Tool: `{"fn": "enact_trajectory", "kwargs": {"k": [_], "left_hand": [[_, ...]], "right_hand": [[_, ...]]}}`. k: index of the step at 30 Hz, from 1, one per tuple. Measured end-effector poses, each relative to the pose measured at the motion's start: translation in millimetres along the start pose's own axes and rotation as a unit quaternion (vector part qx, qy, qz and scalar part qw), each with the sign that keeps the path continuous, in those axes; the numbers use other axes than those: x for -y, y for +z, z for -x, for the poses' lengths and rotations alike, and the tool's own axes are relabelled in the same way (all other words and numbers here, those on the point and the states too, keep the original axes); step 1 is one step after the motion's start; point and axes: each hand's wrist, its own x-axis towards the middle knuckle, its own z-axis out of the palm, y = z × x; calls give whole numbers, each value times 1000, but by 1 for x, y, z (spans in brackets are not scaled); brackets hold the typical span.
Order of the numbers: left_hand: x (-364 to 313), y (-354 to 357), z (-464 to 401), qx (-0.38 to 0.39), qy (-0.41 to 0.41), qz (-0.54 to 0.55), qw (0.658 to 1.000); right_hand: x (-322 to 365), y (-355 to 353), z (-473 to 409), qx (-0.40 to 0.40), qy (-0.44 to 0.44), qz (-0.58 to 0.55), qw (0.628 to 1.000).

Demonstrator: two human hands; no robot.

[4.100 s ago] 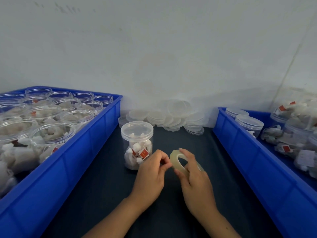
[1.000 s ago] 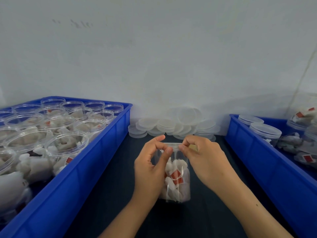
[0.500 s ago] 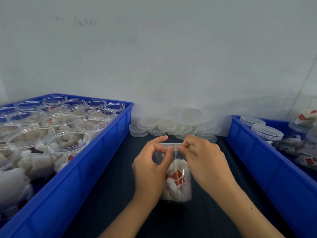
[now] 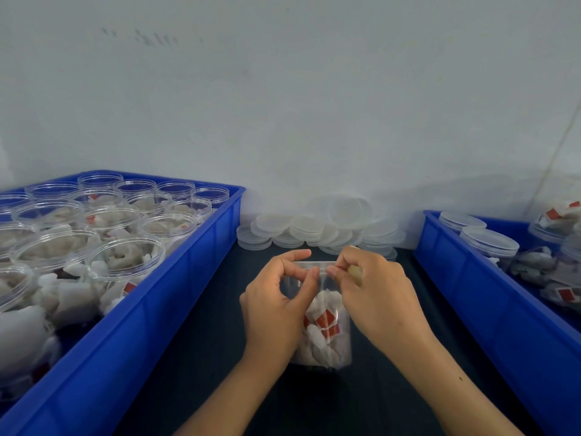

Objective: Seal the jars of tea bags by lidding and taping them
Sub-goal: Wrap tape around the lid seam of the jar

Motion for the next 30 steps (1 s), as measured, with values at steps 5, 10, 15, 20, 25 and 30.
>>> {"fn": "enact_trajectory", "kwargs": {"k": [5,10,15,20,25,30], "left_hand": [[-1,0,2,-4,-22,24,999],[2,2,1,-20,-134,186,973],[0,7,6,22,-212,261,942],[-2,7,9,111,-257,236,930],[1,3,3,118,-245,185,944],[6,4,2,94,-228,179,952]], "right_hand": [[1,1,0,0,-1,7,1000],[-1,0,0,-3,1,-10,1000],[0,-1,0,-2,-4,-13,1000],[2,-4,0,27,-12,-3,1000],[7,-8,2,80,-50,14,995],[7,-19,1,122,-75,78,987]]}}
